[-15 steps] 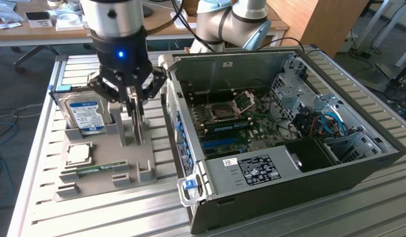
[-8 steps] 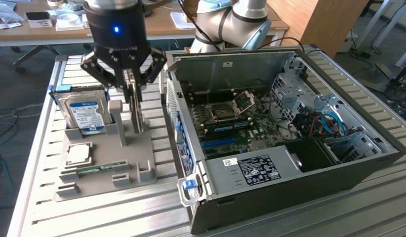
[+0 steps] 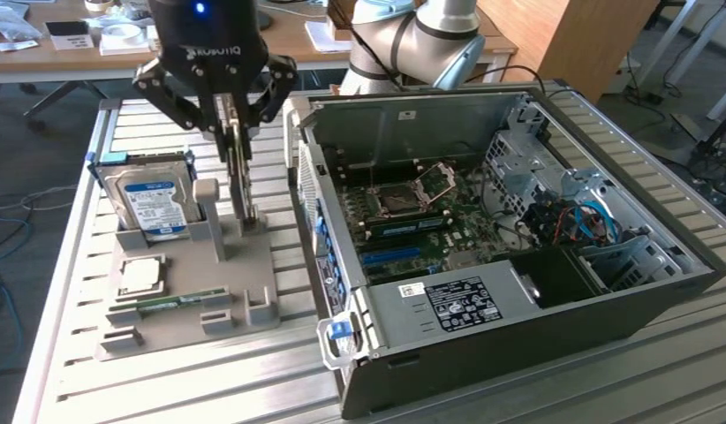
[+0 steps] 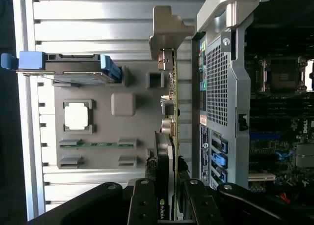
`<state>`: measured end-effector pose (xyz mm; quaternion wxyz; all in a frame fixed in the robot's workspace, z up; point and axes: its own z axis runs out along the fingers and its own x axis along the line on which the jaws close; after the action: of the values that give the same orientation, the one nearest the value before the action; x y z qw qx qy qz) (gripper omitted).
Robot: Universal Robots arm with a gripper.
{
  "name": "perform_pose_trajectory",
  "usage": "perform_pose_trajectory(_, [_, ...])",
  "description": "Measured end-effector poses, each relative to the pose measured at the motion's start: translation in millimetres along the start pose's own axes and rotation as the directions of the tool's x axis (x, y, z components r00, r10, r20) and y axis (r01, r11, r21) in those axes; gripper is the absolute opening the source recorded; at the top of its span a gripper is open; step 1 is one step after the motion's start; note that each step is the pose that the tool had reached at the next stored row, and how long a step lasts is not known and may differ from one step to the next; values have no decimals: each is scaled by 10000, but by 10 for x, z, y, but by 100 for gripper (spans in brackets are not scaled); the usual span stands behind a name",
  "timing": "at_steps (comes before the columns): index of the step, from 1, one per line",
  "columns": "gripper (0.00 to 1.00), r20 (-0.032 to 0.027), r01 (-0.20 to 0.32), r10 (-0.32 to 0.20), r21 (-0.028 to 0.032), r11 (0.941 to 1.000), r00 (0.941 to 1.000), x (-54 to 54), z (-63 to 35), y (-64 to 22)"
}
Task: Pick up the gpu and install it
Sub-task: 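Pick up the gpu and move the gpu toward the slot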
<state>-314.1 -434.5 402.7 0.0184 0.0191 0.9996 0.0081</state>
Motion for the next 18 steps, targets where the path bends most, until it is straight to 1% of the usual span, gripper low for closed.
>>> perform_pose_trajectory(5, [27, 2, 1, -1, -5, 10000, 10000, -5, -139, 2])
perform_pose_trajectory(8, [27, 3, 0, 0, -7, 10000, 10000, -7, -203, 3])
perform_pose_trajectory(11, [27, 3, 0, 0, -9, 10000, 10000, -8, -231, 4])
perform_pose_trajectory(18, [27, 3, 0, 0, -9, 10000, 10000, -9, -234, 4])
